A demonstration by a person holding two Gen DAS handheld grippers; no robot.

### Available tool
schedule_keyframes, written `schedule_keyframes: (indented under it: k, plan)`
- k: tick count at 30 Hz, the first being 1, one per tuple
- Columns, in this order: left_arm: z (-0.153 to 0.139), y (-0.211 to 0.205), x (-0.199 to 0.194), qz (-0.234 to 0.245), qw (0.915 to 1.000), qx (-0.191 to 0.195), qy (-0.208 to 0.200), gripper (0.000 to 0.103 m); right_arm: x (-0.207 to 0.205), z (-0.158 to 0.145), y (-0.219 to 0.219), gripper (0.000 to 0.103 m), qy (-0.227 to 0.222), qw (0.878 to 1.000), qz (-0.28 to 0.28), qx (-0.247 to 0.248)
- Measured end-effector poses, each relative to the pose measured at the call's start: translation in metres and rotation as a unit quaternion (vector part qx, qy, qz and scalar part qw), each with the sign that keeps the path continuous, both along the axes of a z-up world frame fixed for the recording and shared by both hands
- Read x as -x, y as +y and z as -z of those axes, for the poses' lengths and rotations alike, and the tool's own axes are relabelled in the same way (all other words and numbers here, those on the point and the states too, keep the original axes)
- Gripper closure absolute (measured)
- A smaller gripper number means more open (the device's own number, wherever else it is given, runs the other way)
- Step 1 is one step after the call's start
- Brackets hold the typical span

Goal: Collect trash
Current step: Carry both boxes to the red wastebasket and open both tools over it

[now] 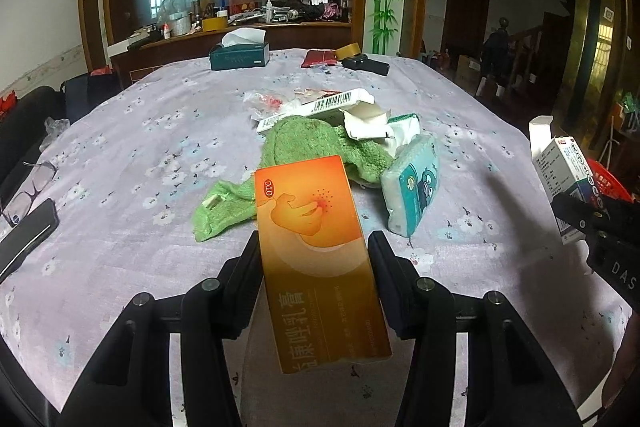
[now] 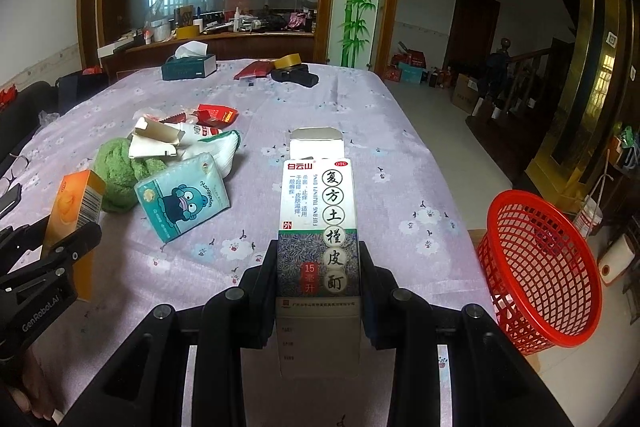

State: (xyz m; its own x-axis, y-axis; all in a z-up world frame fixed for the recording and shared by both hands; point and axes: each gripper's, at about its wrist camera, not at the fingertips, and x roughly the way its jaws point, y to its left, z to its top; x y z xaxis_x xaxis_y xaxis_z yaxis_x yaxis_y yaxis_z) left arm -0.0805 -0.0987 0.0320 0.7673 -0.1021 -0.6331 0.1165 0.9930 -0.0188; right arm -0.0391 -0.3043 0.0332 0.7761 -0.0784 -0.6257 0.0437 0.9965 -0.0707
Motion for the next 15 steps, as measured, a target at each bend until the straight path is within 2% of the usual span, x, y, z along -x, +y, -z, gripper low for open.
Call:
schedule_keyframes:
  k: [15]
  plan:
    - [-0.0008,-0.0001,0.0009,0.002,1.0000,0.004,-0.004,0.053,-0.0027,0.0020,0.0031,0.067,0.002,1.000,0.003,0.015]
